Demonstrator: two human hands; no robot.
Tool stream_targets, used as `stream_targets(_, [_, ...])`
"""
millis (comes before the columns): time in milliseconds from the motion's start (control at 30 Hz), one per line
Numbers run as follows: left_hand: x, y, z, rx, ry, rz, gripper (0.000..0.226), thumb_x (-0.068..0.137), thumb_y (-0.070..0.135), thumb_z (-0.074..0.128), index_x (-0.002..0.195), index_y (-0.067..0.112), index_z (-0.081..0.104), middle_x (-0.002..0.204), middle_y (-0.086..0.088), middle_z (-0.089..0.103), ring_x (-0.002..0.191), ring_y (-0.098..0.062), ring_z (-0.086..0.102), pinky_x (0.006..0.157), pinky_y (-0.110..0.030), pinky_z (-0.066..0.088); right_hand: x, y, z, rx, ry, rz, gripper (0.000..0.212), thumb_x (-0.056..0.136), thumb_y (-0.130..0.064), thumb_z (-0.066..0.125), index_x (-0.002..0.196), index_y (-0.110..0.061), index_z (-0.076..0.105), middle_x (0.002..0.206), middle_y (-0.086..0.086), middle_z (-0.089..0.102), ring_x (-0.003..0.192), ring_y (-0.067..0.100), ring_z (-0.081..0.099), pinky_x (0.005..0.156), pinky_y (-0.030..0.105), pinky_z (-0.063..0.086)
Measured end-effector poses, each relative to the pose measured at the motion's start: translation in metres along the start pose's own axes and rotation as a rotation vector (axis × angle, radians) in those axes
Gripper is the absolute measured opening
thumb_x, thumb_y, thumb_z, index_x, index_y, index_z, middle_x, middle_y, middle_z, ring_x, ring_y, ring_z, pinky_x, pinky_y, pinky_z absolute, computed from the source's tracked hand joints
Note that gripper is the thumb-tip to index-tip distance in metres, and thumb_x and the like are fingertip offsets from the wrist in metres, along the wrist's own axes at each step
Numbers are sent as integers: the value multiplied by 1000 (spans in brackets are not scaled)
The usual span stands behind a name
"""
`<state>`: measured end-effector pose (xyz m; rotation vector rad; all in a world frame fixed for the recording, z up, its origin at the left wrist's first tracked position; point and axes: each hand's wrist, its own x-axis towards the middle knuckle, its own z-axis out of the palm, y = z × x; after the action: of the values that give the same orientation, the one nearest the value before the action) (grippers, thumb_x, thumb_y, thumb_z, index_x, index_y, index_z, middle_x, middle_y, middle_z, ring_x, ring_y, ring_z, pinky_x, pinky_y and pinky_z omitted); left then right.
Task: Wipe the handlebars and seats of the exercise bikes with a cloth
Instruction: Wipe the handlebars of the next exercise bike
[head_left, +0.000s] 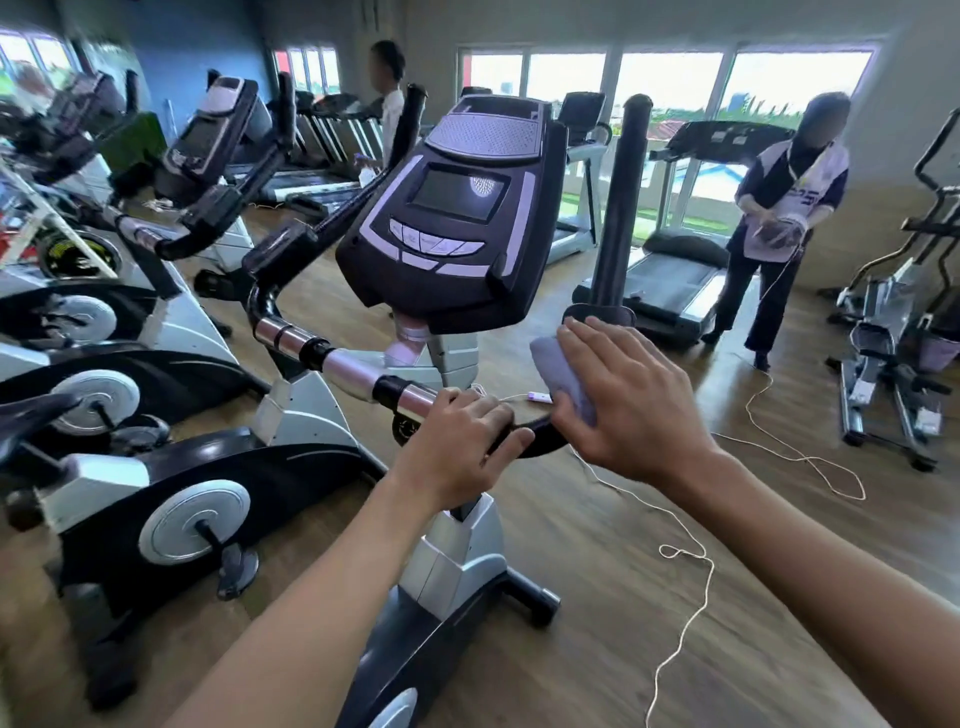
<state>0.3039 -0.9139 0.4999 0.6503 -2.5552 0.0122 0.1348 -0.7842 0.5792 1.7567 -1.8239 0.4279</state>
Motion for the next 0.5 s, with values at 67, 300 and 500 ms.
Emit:
stream_targets(67, [-5,4,9,46,90,26,48,106,47,33,97,13,64,96,-6,66,92,-32,59,92,-49,43,-2,6,-1,-20,-17,-28,63,91,-44,44,139,-4,59,140,10,63,132,29,55,113,41,39])
stream_targets(300, [-10,-5,19,86,216,111,63,111,43,24,150,-2,45,151,-17,51,140,-34,47,121,-42,26,34,-4,7,-27,-70,66,66,96,-45,32,141,-4,56,146,14,58,140,27,48,117,40,34])
stream_targets(500, [-9,-1,26,76,251,96,61,111,40,25,152,-2,43,156,-18,46,145,-33,43,124,-42,25,17,5,0,-9,-47,-6,61,97,-42,38,138,-3,59,141,14,62,135,29,54,113,41,40])
